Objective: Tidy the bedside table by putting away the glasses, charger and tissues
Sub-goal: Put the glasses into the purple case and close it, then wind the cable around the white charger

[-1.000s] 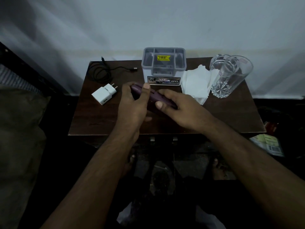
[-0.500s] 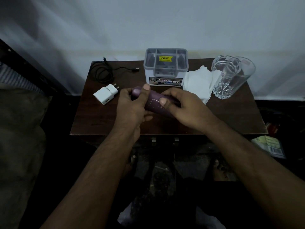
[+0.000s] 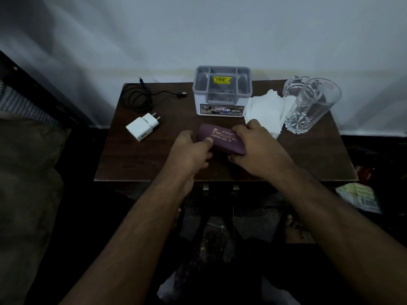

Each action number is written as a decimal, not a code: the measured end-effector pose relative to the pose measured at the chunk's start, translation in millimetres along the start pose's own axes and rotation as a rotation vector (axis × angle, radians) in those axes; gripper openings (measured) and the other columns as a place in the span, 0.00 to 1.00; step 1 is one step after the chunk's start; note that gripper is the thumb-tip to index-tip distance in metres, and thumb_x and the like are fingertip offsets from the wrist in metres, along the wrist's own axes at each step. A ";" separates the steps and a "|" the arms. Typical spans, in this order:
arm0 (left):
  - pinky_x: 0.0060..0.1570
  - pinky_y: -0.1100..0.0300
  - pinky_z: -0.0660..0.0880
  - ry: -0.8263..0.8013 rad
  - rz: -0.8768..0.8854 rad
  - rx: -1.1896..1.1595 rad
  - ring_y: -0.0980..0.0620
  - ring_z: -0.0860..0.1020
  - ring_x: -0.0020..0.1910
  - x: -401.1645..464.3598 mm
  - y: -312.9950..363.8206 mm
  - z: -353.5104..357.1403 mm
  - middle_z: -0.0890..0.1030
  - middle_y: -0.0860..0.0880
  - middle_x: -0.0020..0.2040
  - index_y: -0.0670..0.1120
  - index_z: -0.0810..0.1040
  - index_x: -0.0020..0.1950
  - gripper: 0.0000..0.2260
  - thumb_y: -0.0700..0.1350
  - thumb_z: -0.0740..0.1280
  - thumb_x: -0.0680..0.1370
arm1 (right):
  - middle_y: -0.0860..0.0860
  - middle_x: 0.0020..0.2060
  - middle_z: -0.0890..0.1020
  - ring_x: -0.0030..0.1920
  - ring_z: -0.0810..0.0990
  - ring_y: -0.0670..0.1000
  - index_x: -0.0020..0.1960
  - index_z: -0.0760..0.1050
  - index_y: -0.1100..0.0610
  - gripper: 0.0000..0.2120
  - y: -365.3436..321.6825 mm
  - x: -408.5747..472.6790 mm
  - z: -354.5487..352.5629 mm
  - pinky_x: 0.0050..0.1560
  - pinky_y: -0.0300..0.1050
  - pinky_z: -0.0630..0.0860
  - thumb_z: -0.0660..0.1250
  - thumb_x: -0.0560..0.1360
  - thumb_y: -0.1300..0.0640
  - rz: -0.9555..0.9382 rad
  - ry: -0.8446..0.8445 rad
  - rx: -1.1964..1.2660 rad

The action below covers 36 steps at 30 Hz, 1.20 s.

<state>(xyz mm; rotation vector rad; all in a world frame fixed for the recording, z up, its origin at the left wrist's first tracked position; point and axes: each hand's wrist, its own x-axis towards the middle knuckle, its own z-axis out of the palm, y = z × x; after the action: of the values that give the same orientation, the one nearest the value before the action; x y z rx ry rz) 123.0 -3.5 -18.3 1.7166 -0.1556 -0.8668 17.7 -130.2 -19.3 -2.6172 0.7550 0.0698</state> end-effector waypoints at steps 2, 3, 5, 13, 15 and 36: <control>0.48 0.54 0.79 -0.046 -0.003 -0.014 0.50 0.83 0.48 -2.0 1.2 2.5 0.78 0.55 0.49 0.53 0.68 0.58 0.10 0.42 0.67 0.82 | 0.57 0.60 0.71 0.60 0.76 0.61 0.70 0.70 0.55 0.30 2.9 0.6 0.5 0.59 0.58 0.78 0.76 0.72 0.49 0.074 -0.005 0.009; 0.48 0.54 0.79 -0.067 0.001 -0.006 0.50 0.83 0.48 -2.9 1.6 3.5 0.78 0.55 0.49 0.53 0.67 0.60 0.11 0.43 0.67 0.82 | 0.58 0.59 0.72 0.60 0.76 0.61 0.69 0.71 0.55 0.30 4.3 1.0 0.4 0.59 0.58 0.78 0.76 0.72 0.49 0.099 -0.005 0.005; 0.49 0.54 0.78 -0.083 0.011 0.018 0.50 0.83 0.49 -4.5 1.4 5.1 0.79 0.54 0.50 0.52 0.69 0.62 0.11 0.44 0.67 0.82 | 0.58 0.59 0.72 0.60 0.76 0.62 0.69 0.71 0.56 0.29 6.3 1.6 1.4 0.59 0.58 0.77 0.76 0.72 0.48 0.127 -0.006 -0.015; 0.47 0.56 0.78 -0.001 0.048 0.071 0.45 0.84 0.56 -6.3 4.8 2.0 0.79 0.53 0.50 0.46 0.72 0.68 0.16 0.48 0.68 0.82 | 0.59 0.63 0.72 0.65 0.72 0.61 0.70 0.68 0.57 0.35 -0.2 4.2 7.6 0.61 0.57 0.73 0.74 0.72 0.38 0.186 0.044 -0.152; 0.46 0.57 0.79 0.034 0.059 0.086 0.47 0.84 0.54 -6.3 5.2 -1.4 0.80 0.52 0.51 0.45 0.72 0.71 0.20 0.49 0.68 0.81 | 0.58 0.63 0.72 0.65 0.72 0.61 0.70 0.68 0.55 0.35 -10.9 5.2 6.4 0.62 0.57 0.72 0.73 0.71 0.37 0.155 0.122 -0.151; 0.49 0.63 0.65 0.483 0.351 0.578 0.43 0.76 0.63 32.0 6.6 -101.0 0.76 0.40 0.65 0.41 0.73 0.67 0.22 0.48 0.72 0.78 | 0.57 0.61 0.72 0.60 0.77 0.61 0.65 0.74 0.57 0.17 -114.1 51.7 47.7 0.56 0.56 0.79 0.68 0.79 0.50 -0.146 0.106 0.062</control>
<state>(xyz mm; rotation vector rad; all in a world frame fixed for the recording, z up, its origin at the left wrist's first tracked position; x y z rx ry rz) 210.3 56.9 -19.4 2.2938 -0.3942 -0.1283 124.1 -49.2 -28.3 -2.6246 0.5886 -0.1327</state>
